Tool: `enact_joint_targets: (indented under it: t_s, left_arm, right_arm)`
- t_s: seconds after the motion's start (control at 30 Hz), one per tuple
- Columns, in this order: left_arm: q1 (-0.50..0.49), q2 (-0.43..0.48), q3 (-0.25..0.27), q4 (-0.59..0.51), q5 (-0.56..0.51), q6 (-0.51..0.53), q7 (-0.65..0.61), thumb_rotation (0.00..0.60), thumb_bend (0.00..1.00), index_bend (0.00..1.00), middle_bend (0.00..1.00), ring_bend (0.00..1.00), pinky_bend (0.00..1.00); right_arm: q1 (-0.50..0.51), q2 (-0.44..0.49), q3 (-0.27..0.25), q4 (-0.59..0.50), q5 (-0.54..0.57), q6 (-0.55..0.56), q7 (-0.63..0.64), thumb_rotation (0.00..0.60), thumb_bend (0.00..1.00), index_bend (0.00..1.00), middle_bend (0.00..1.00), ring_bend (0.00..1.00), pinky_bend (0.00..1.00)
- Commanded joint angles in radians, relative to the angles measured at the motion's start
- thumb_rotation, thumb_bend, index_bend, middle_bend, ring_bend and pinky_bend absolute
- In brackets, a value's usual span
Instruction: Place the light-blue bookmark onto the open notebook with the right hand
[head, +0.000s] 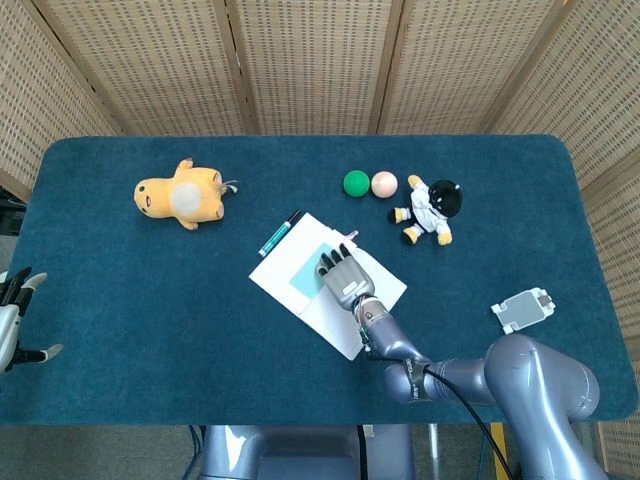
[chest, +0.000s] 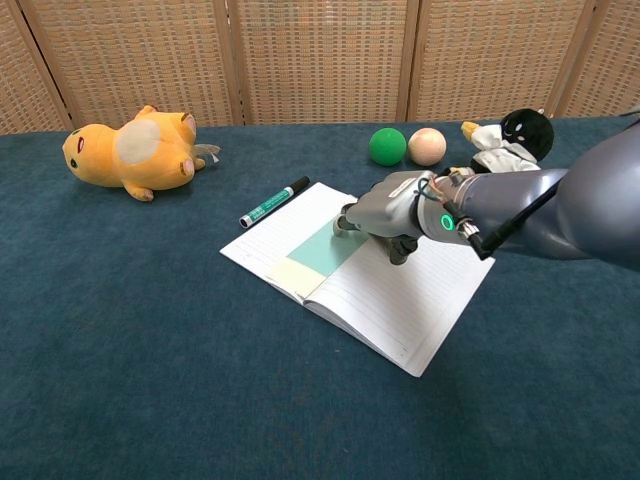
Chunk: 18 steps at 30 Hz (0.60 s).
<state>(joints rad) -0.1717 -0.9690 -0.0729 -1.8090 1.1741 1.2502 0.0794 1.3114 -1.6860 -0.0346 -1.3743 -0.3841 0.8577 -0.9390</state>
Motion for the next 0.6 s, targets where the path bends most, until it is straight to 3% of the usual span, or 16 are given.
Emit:
enact_joint_targets:
  t_s: [0.03,0.6]
  left_arm:
    - [0.000,0.001,0.000,0.000,0.000,0.000,-0.001,0.600,0.00,0.00,0.00,0.00,0.00]
    - [-0.002,0.002,0.002,0.000,0.001,-0.002,-0.002,0.600,0.00,0.00,0.00,0.00,0.00]
  right_arm:
    - [0.000,-0.006,0.003,0.005,0.004,0.004,-0.008,0.600,1.00,0.08,0.04,0.00,0.00]
    - [-0.009,-0.006,0.015,-0.005,0.019,0.007,-0.042,0.600,1.00,0.08,0.04,0.00,0.00]
